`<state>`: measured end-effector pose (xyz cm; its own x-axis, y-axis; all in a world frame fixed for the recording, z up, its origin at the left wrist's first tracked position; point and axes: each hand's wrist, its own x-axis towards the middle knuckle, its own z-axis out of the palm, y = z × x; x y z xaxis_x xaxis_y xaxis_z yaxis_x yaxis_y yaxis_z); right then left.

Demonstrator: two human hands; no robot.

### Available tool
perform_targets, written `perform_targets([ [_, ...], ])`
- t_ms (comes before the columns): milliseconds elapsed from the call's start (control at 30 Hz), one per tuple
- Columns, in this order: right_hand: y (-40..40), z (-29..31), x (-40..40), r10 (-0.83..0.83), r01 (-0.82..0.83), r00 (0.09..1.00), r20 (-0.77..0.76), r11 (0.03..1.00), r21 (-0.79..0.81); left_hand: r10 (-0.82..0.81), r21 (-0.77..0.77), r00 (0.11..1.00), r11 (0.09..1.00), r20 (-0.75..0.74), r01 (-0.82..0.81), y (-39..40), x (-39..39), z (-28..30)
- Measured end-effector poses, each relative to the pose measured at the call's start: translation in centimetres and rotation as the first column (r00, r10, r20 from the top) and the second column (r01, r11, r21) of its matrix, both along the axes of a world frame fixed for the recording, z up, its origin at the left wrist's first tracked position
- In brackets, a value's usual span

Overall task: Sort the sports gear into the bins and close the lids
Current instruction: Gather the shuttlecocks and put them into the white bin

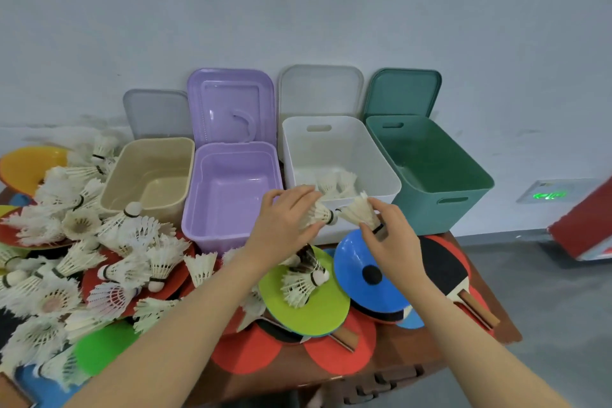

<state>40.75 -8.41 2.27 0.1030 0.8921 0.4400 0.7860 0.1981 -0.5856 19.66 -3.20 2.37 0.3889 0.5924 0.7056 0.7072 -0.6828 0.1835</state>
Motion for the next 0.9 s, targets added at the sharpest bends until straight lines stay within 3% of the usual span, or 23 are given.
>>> perform_targets([
  [133, 5.5, 2.1, 1.7, 0.027, -0.028, 0.998, 0.061, 1.000, 0.010, 0.103, -0.063, 0.994, 0.993, -0.022, -0.104, 4.4, 2.2, 1.8],
  [300, 12.2, 3.0, 3.3, 0.020, -0.015, 0.994, 0.108, 0.999, -0.045, 0.192, -0.353, 0.980, 0.921, 0.046, -0.164, 10.3, 4.6, 2.9],
  [400, 14.7, 2.5, 3.9, 0.054, -0.031, 0.986, 0.159, 0.989, -0.145, 0.248, -0.482, 0.966, 0.839, -0.079, -0.255, 12.4, 5.2, 2.7],
  [500, 15.1, 1.4, 4.1, 0.074, -0.046, 0.981, 0.179, 0.987, -0.155, 0.248, -0.470, 0.935, 0.813, -0.253, -0.343, 12.7, 4.4, 1.8],
  [600, 13.9, 0.5, 4.0, 0.110, -0.094, 0.982, 0.153, 0.990, -0.105, 0.208, -0.419, 0.931, 0.848, -0.299, -0.324, 11.5, 3.3, 1.3],
  [767, 9.7, -0.7, 2.8, 0.209, -0.209, 0.975, 0.075, 0.978, -0.003, 0.161, -0.372, 0.963, 0.898, -0.216, -0.234, 7.9, 1.2, 0.6],
  [900, 6.1, -2.1, 1.2, 0.255, -0.252, 0.965, 0.056, 0.966, -0.050, 0.133, -0.281, 0.977, 0.943, -0.167, -0.176, 4.6, -0.7, -1.2],
])
